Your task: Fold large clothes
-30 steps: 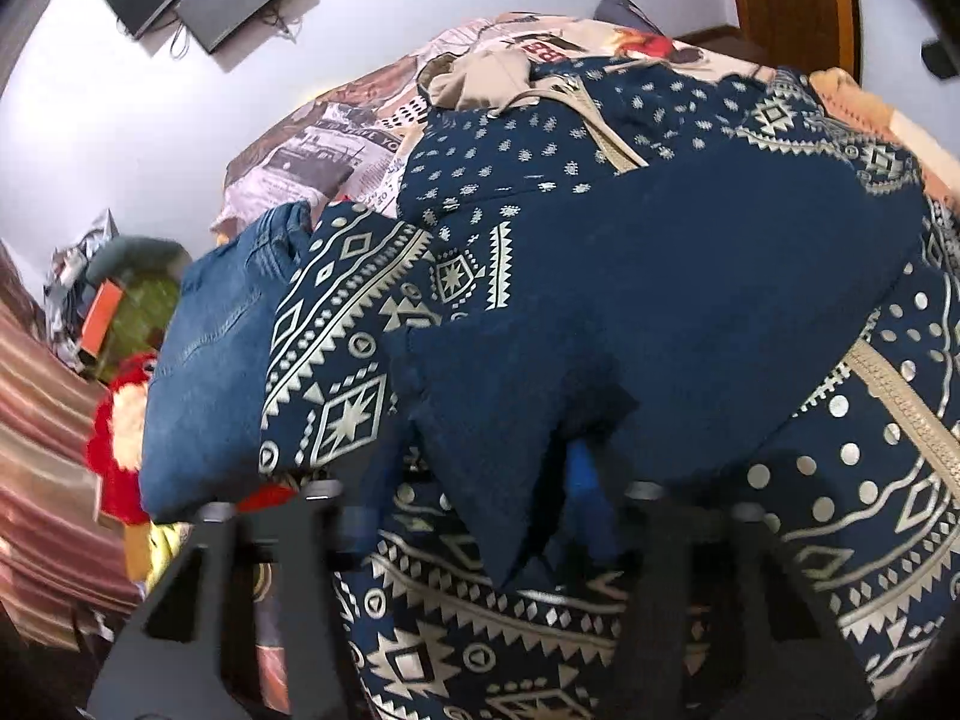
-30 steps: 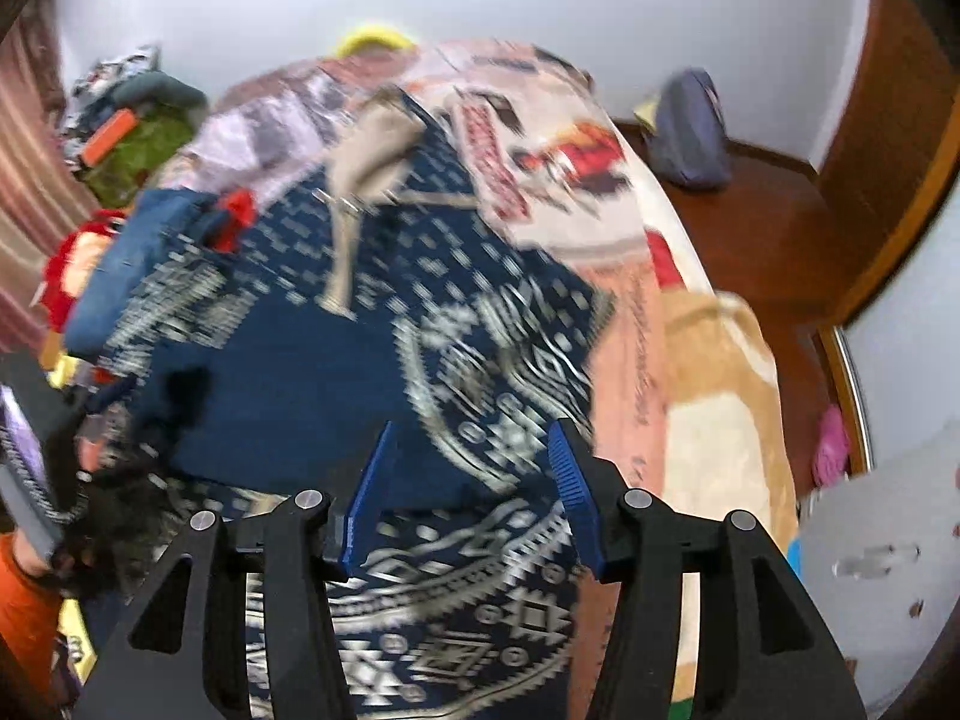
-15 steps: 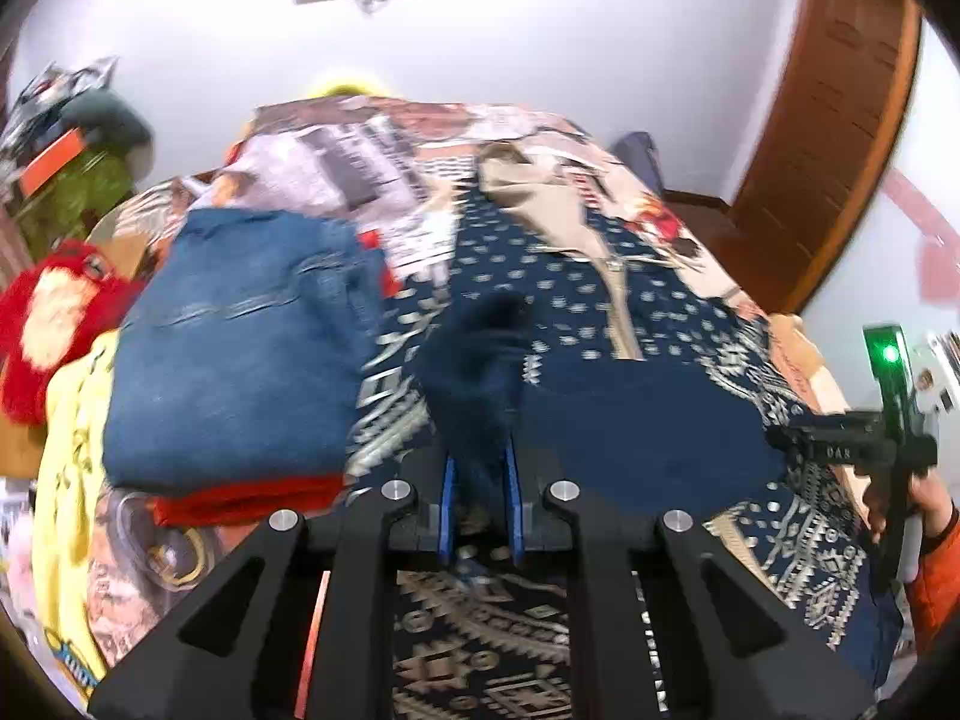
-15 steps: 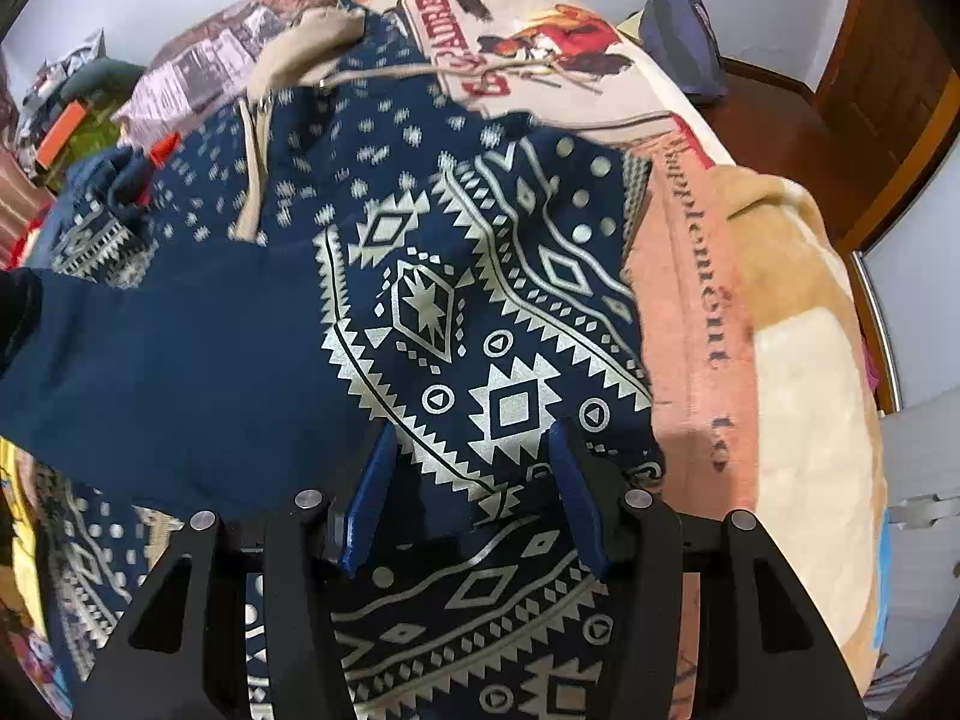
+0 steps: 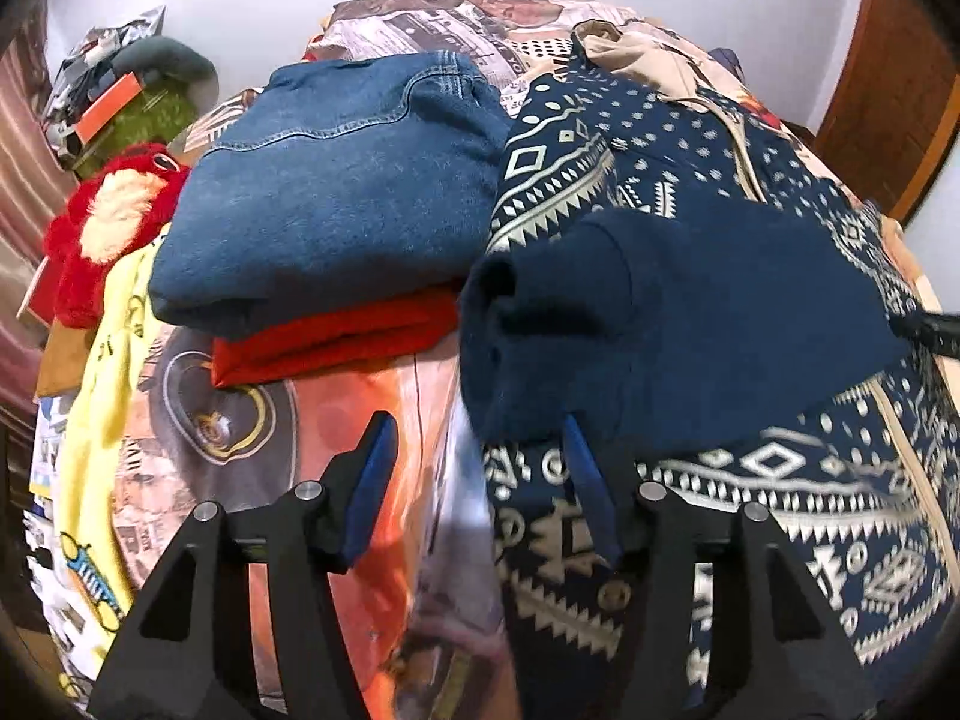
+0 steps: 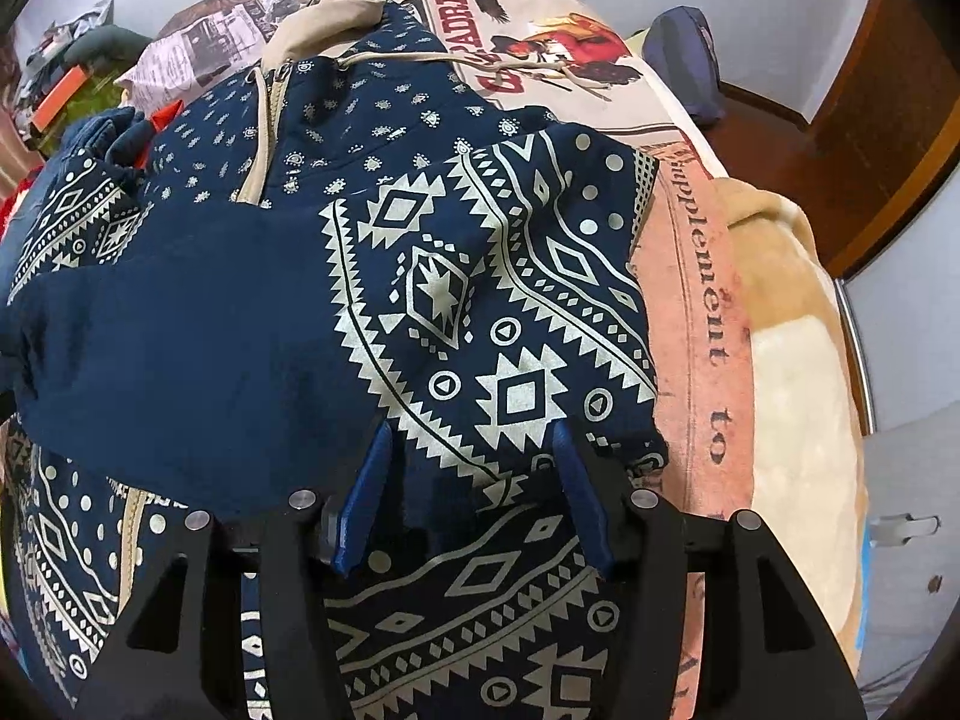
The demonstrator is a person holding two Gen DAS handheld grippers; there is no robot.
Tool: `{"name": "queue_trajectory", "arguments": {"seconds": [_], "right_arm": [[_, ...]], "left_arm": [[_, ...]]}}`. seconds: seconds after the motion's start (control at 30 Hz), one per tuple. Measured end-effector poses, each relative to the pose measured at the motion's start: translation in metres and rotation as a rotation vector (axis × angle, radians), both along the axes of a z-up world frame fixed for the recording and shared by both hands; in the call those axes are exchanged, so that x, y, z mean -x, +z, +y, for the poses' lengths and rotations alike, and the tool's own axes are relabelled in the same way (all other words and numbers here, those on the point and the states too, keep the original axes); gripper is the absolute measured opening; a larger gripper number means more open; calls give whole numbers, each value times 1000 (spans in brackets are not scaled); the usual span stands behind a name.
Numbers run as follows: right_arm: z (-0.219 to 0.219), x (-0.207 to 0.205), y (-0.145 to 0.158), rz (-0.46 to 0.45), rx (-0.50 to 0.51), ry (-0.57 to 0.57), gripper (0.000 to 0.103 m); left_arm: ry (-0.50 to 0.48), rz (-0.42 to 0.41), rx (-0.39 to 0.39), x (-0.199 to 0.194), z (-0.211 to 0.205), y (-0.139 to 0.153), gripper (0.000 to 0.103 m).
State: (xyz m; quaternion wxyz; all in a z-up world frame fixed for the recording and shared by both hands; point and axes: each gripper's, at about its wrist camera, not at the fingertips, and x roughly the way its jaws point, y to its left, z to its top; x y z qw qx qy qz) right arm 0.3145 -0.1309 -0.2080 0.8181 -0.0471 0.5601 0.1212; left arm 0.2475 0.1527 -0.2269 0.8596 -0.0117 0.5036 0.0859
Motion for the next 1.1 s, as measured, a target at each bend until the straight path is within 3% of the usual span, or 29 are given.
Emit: {"name": "queue_trajectory", "arguments": {"seconds": [0.1, 0.37, 0.73, 0.87, 1.1], "right_arm": [[3, 0, 5, -2, 22, 17, 52], [7, -1, 42, -109, 24, 35, 52], [19, -29, 107, -309, -44, 45, 52], [28, -51, 115, -351, -81, 36, 63], [52, -114, 97, -302, -129, 36, 63]], "left_arm": [[-13, -24, -1, 5, 2, 16, 63], [-68, -199, 3, -23, -10, 83, 81], [-178, -285, 52, -116, -49, 121, 82], [-183, -280, 89, -157, -53, 120, 85], [-108, -147, 210, -241, -45, 74, 86]]}}
